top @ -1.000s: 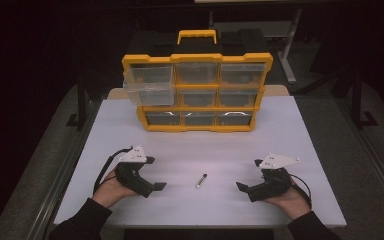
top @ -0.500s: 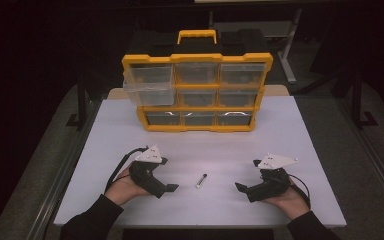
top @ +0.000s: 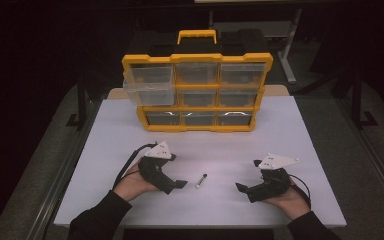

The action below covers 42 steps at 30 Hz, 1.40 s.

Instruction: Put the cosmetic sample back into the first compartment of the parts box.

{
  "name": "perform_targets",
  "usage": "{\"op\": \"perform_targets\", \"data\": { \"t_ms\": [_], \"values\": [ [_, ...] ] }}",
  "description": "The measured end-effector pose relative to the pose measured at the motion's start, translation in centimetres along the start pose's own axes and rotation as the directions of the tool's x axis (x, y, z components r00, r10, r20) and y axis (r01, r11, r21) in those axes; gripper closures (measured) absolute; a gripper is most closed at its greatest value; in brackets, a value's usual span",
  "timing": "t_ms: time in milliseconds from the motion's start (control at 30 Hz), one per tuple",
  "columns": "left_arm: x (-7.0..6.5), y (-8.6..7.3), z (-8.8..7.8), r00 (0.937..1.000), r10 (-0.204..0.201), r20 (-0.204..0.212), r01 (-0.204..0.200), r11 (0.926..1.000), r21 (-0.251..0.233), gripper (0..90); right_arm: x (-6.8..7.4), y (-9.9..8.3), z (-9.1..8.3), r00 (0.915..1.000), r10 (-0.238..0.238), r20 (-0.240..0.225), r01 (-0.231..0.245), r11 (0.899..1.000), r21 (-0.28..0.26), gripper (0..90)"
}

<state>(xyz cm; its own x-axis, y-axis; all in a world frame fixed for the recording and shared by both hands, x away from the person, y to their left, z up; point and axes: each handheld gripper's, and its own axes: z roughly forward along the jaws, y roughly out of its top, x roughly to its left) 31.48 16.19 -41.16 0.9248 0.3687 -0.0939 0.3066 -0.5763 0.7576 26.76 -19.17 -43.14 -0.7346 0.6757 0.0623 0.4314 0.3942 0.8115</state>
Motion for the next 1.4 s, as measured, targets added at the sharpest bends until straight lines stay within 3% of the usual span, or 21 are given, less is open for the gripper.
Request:
{"op": "perform_targets", "data": {
  "t_ms": [533, 833, 1400],
  "values": [
    [-0.2, 1.3, 1.4, 0.9997, 0.016, 0.017, -0.016, 0.9999, 0.0, 0.0, 0.0, 0.1, 0.1, 1.0, -0.001, -0.003, 0.001, 1.0, 0.001, 0.0],
    [-0.4, 2.0, 2.5, 0.9992, 0.035, 0.021, -0.035, 0.9991, 0.023, 0.0, 0.0, 0.0, 0.1, 1.0, -0.004, -0.005, 0.004, 1.0, 0.0, 0.0],
    [-0.8, 3.3, 4.5, 0.9991, 0.035, 0.023, -0.036, 0.9986, 0.038, 0.0, 0.0, 0.0, 0.0, 1.0, 0.0, -0.007, 0.0, 1.0, -0.004, 0.0]
  ]
}}
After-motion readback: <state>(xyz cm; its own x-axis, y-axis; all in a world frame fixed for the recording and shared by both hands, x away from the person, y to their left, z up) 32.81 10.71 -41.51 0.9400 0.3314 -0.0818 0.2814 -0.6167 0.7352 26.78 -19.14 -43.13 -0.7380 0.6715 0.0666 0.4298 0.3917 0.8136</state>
